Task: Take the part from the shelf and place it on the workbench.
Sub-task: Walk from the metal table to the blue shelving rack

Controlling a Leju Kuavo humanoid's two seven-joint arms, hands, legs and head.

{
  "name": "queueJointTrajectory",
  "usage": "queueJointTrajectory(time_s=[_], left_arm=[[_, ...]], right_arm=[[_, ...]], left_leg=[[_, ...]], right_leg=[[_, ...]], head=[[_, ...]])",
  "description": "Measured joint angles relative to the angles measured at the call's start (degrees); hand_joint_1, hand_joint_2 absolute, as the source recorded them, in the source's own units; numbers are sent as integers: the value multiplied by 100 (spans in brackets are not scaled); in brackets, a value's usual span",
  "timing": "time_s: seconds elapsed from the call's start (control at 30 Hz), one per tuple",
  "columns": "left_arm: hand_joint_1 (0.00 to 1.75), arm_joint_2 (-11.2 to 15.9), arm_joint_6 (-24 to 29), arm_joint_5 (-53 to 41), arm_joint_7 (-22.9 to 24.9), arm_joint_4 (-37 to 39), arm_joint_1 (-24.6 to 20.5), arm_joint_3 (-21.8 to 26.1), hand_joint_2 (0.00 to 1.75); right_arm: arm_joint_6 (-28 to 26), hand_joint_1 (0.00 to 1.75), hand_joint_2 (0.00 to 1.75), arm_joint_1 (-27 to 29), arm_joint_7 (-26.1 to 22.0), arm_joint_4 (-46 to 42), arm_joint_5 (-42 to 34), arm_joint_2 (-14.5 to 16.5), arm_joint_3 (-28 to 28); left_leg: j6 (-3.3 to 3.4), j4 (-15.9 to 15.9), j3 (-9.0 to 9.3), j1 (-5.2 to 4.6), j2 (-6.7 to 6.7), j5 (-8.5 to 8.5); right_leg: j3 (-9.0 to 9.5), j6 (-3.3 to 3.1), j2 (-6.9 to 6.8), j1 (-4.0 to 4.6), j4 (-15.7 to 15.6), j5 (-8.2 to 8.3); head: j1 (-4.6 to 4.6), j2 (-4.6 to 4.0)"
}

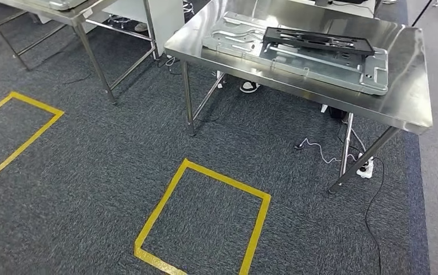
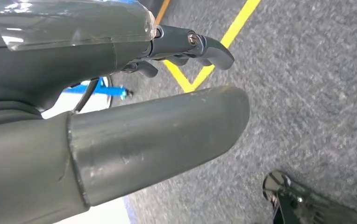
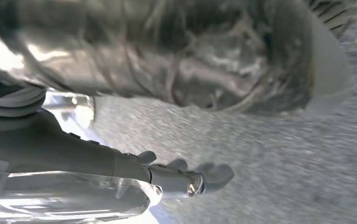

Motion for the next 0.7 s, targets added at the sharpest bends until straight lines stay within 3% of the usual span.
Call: queueJointTrajectory(time_s=[0.03, 0.07, 0.13, 0.2, 0.23, 0.27, 0.3, 0.37, 0.43, 0.5, 0.57, 0.63, 0.7], left_arm=[[0, 0, 1, -1, -8, 0, 5, 1, 0], [0, 0, 1, -1, -15, 0, 13, 3, 0], [0, -2, 3, -1, -16, 0, 20, 5, 0], [0, -3, 7, -2, -8, 0, 9, 6, 0], [0, -3, 8, -2, -4, 0, 4, 6, 0], [0, -3, 9, -2, -2, 0, 6, 7, 0], [0, -2, 10, -2, 1, 0, 14, 7, 0], [0, 1, 15, 0, 9, 0, 27, 8, 0], [0, 1, 27, 4, 16, 0, 16, 9, 0], [0, -1, 40, 12, 20, 0, 12, 15, 0], [0, -2, 51, 20, 24, 0, 32, 25, 0], [0, -5, 55, 34, 26, 0, 38, 35, 0], [0, -6, 57, 55, 23, 0, 30, 48, 0]], right_arm=[[31, 0, 0, -13, -46, 0, 4, 1, -5], [58, 0, 0, -22, -74, -1, 10, 2, -7], [96, 0, 0, -24, -94, -2, 21, 4, -9], [128, 0, 0, -6, -89, -2, 27, 5, -12], [139, 0, 0, 1, -87, -2, 28, 5, -14], [147, 0, 0, 3, -86, -2, 28, 5, -15], [152, 0, 0, 2, -85, -2, 28, 7, -16], [163, 0, 0, -5, -79, -1, 29, 14, -16], [179, 0, 0, -8, -54, -1, 35, 17, -16], [195, 0, 0, -21, -15, -1, 50, 17, -16], [208, 0, 0, -53, 21, 0, 70, 19, -16], [216, 0, 0, -65, 38, 0, 90, 22, -16], [222, 0, 0, -44, 44, 0, 105, 24, -16]], left_leg=[[-46, -13, -25, 12, -69, 23], [-80, -5, -39, 18, -55, 25], [-121, 227, -159, 4, 189, -138], [-157, 884, -471, 12, 471, -510], [-182, 1238, -638, 23, 513, -664], [-206, 1473, -740, 36, 533, -731], [-227, 1508, -737, 49, 551, -691], [-257, 905, -377, 76, 670, -361], [-239, 203, 9, 63, 851, -129], [-172, 12, 81, 32, 882, -112], [-91, -6, 58, 31, 785, -79], [-9, -49, 63, 49, 695, -36], [45, -69, 44, 52, 598, -2]], right_leg=[[9, -16, -65, 6, -32, 15], [25, -42, -142, -2, -71, 40], [61, -111, -298, -24, -167, 93], [57, -155, -470, -17, -193, 110], [42, -163, -561, -11, -183, 109], [28, -162, -647, -9, -171, 104], [19, -156, -727, -11, -159, 98], [18, -118, -872, -23, -123, 71], [17, -46, -994, -12, -68, 26], [22, 28, -1076, 9, -39, 7], [46, 99, -1109, -3, -41, 3], [-12, 157, -905, -27, 144, -172], [-279, 171, -613, -34, 754, -560]], head=[[1, 0], [-1, 0], [-7, 1], [-13, 0], [-12, -1], [-12, -1], [-12, -1], [-12, -1], [-11, 0], [-10, 1], [-10, 1], [-8, 1], [-7, 0]])
